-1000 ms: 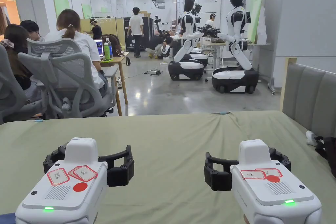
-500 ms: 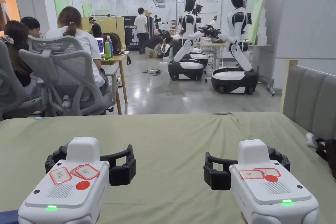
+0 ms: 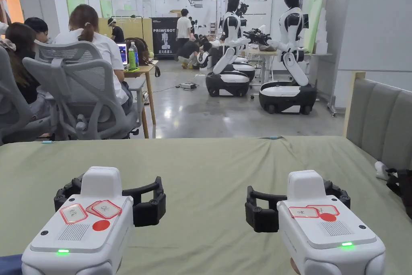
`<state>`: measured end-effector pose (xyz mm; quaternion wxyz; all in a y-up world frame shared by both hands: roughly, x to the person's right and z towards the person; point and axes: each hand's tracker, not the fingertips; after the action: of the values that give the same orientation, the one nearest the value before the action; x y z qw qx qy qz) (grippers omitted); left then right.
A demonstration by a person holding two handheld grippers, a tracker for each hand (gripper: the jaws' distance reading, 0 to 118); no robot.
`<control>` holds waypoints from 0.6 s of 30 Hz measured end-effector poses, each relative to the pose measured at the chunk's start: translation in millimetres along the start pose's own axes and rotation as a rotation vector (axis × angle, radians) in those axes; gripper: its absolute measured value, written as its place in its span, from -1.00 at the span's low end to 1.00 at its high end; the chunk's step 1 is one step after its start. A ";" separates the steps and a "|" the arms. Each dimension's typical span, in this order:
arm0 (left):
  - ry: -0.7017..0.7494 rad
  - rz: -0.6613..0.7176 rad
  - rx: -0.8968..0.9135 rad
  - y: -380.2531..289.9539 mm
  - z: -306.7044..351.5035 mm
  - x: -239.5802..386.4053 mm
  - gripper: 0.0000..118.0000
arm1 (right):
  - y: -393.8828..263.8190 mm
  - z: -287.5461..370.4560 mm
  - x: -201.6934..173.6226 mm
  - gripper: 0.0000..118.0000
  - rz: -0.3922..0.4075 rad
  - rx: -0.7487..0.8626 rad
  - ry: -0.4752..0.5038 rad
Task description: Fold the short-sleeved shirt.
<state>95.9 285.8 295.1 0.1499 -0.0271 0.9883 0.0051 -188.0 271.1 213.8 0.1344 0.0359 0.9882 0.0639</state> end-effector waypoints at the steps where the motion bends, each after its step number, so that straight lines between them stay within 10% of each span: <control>1: -0.001 -0.001 -0.001 0.0 -0.2 0.2 1.00 | 0.3 0.2 -0.2 1.00 0.000 -0.002 0.000; 18: -0.014 -0.008 -0.007 0.6 -1.7 3.4 1.00 | 16.7 0.9 6.3 1.00 -0.158 -0.075 -0.097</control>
<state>92.1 286.2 295.7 0.1566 -0.0318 0.9871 0.0084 -192.9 288.3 213.6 0.1879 -0.0440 0.9772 0.0885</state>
